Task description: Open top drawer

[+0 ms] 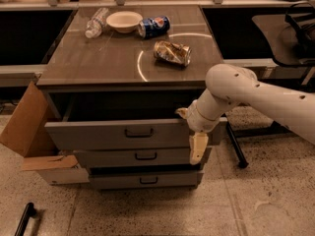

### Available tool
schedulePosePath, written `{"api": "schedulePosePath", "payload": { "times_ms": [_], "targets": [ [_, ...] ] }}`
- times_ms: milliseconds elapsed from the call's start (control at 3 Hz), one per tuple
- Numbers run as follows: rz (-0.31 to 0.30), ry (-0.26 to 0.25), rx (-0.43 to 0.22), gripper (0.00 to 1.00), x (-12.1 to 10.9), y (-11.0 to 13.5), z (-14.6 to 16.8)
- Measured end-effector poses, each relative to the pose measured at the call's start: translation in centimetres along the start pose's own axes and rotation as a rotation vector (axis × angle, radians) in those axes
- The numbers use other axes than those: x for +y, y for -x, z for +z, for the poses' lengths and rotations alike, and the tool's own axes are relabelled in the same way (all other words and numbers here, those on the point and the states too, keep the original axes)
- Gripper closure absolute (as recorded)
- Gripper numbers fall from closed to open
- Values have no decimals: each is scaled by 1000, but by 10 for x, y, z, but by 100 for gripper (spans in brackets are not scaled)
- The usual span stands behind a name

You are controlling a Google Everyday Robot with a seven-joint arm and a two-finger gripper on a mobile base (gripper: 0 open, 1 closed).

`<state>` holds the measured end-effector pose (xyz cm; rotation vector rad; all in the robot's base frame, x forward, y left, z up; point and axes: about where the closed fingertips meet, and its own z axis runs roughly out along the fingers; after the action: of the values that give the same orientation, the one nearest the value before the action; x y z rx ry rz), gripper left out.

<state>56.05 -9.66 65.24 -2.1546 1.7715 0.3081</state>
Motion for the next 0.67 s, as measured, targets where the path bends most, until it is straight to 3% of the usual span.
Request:
{"api": "schedulePosePath", "payload": {
  "times_ms": [333, 667],
  "targets": [
    [29, 54, 6, 26, 18, 0, 3],
    [46, 64, 13, 50, 28, -2, 0]
  ]
}}
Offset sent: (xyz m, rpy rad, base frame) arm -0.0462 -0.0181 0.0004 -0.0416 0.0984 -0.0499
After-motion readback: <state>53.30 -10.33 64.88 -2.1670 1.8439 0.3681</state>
